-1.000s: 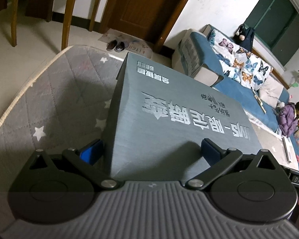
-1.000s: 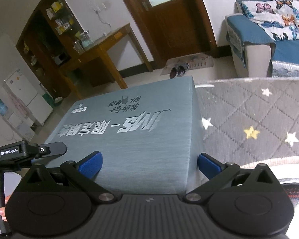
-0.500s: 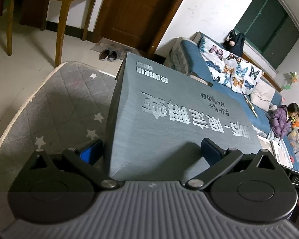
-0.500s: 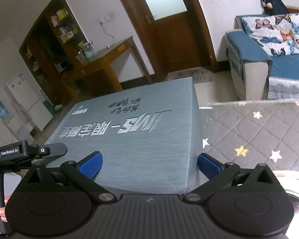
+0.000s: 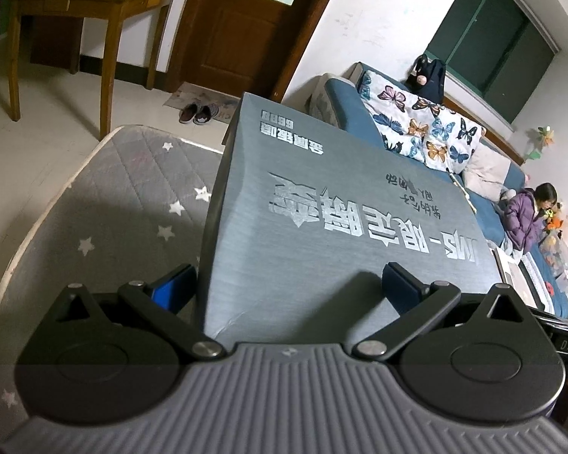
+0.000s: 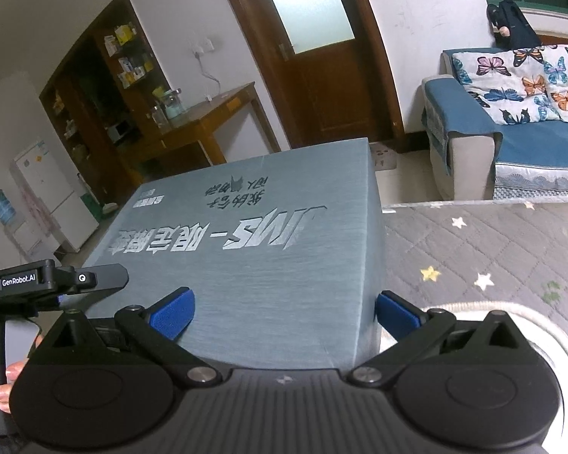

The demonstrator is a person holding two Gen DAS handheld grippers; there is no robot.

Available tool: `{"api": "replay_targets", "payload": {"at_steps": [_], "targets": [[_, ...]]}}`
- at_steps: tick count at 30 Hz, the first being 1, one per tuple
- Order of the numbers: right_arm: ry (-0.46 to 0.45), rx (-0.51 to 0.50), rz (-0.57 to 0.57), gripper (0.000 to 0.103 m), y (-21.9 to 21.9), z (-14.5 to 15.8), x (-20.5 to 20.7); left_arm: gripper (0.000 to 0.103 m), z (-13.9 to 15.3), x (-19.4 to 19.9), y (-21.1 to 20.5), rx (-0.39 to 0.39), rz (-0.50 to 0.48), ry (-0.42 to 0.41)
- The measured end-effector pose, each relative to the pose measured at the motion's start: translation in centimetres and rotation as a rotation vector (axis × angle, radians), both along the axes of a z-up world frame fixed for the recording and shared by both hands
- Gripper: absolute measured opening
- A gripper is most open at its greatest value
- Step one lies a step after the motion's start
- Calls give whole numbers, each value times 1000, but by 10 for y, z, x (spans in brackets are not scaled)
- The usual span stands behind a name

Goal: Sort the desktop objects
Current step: 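Lift the grey lid off the table with both grippers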

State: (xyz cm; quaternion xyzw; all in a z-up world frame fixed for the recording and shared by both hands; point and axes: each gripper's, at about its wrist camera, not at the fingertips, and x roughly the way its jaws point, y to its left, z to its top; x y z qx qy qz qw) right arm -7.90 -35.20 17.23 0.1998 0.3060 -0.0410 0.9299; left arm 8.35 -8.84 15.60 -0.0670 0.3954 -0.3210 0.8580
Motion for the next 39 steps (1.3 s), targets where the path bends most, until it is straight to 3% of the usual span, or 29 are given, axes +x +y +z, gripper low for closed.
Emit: {"api": "replay_targets", "payload": {"at_steps": [11, 22, 39], "targets": [[21, 2, -9, 103, 19, 3, -51, 103, -2, -40, 7, 26, -5, 63], [63, 29, -16, 103, 35, -18, -93, 103, -21, -68, 17, 68, -28, 91], [90, 49, -15, 103, 46, -42, -120, 103, -44, -90, 28, 77, -30, 117]]}}
